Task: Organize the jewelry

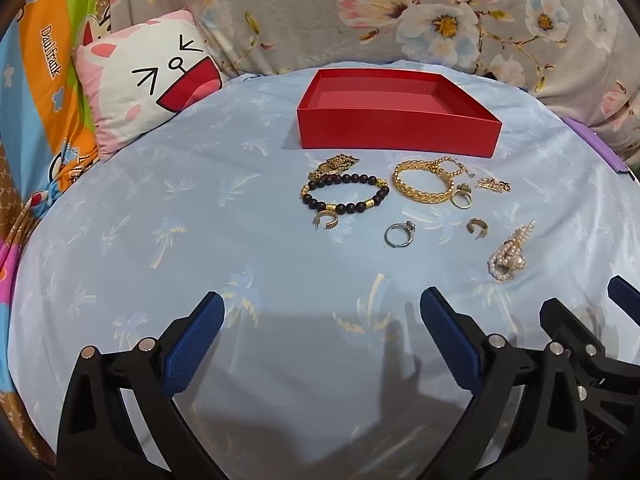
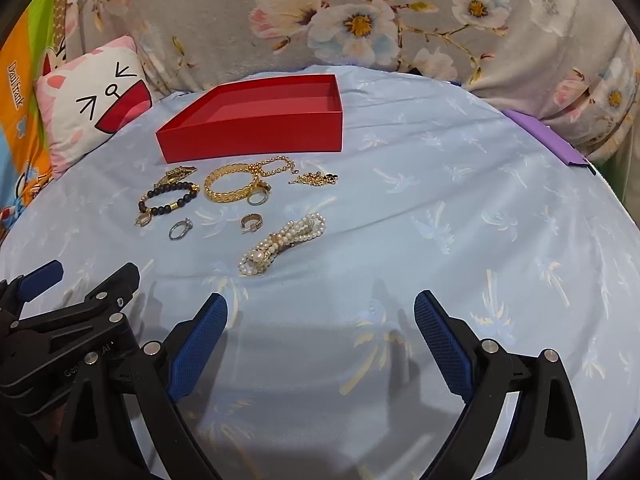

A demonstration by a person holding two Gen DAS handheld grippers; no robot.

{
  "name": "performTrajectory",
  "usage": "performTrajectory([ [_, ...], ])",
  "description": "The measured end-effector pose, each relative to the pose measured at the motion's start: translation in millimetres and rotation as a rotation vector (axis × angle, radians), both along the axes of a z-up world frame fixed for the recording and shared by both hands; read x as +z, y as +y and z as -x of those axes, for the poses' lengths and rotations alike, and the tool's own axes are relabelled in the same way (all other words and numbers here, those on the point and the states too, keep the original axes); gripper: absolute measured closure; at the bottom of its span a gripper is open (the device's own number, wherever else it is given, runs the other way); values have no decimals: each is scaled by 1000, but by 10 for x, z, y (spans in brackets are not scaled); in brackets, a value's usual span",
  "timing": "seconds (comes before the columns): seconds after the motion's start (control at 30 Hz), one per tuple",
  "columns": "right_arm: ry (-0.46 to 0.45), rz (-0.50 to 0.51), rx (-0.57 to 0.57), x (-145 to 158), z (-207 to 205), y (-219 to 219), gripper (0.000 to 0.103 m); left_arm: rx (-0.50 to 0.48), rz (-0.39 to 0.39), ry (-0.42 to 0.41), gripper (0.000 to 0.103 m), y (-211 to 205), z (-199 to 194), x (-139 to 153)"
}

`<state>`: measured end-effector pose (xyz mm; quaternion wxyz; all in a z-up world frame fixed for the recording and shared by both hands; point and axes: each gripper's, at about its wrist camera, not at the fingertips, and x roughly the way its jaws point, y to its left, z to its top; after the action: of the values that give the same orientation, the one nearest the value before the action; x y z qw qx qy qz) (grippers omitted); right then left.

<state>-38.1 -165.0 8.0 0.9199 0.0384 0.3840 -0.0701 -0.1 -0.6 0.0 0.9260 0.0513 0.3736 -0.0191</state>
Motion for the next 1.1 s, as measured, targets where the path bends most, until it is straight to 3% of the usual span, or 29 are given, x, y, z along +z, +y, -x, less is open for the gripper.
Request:
performTrajectory([
  [0.3,-4,18,-3,54,-29,55,10,-16,28,-2,8,73,-11,78],
  [1.1,-31,18,0,49,50,5,10,-11,15,-20,8,27,28,48],
])
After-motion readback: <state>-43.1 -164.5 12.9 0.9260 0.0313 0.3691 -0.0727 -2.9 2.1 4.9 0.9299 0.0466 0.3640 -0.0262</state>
